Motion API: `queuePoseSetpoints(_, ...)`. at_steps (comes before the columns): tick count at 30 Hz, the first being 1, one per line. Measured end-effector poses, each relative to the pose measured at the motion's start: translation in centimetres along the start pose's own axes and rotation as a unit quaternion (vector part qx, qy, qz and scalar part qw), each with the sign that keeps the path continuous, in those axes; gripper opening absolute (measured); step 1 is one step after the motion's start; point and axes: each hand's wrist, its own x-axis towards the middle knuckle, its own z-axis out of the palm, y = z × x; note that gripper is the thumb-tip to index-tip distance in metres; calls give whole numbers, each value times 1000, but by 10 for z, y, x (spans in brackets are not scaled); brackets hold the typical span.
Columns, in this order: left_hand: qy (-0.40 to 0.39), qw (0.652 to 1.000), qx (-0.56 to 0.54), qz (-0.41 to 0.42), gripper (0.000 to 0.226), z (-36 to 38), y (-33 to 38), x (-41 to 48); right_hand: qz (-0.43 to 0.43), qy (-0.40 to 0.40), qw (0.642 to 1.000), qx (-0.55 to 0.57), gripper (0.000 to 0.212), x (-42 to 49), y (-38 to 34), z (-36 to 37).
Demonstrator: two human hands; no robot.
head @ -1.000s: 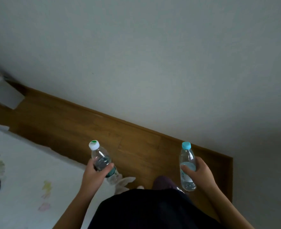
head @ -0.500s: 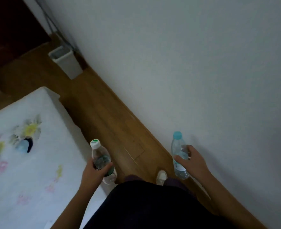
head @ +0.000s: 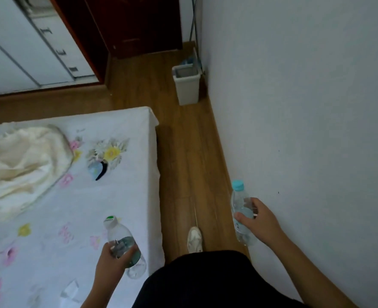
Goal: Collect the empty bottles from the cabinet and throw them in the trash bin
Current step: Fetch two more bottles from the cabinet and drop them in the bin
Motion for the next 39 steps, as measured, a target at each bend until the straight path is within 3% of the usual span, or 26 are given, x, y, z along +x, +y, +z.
queuePoseSetpoints(5,-54,997,28,49,72,31,85,63,21,32,999,10,56,54,-23,-7)
queuePoseSetpoints(9,-78,992,44,91,78,51,163,111,41,77,995,47,52,101,-51,-27)
queuePoseSetpoints(12,-88,987,53,123,71,61,217,154,46,67,996,31,59,149,-75,-39)
queuePoseSetpoints(15,-72,986,60,135,60,67,260,201,33,53,998,25,86,206,-110,-46)
queuePoseSetpoints(19,-35,995,41,87,60,63,296,255,25,22,999,19,51,291,-171,-52)
queuePoseSetpoints(22,8,1000,18,25,74,54,314,287,-9,-21,1000,12,64,353,-231,-54)
queuePoseSetpoints(24,26,1000,-5,1,78,46,321,308,-36,-53,998,-1,62,395,-273,-53)
queuePoseSetpoints(27,62,997,-35,-25,71,35,334,334,-74,-90,993,-32,51,450,-339,-43)
queuePoseSetpoints(30,96,991,-68,-56,60,23,355,368,-101,-115,987,-39,56,507,-397,-28)
queuePoseSetpoints(33,110,988,-81,-68,55,13,372,421,-110,-127,984,-53,50,560,-441,-11)
queuePoseSetpoints(36,119,988,-78,-57,55,4,404,479,-104,-111,986,-61,61,608,-472,1)
queuePoseSetpoints(39,84,994,-58,-40,58,-6,454,536,-82,-86,991,-60,60,644,-495,3)
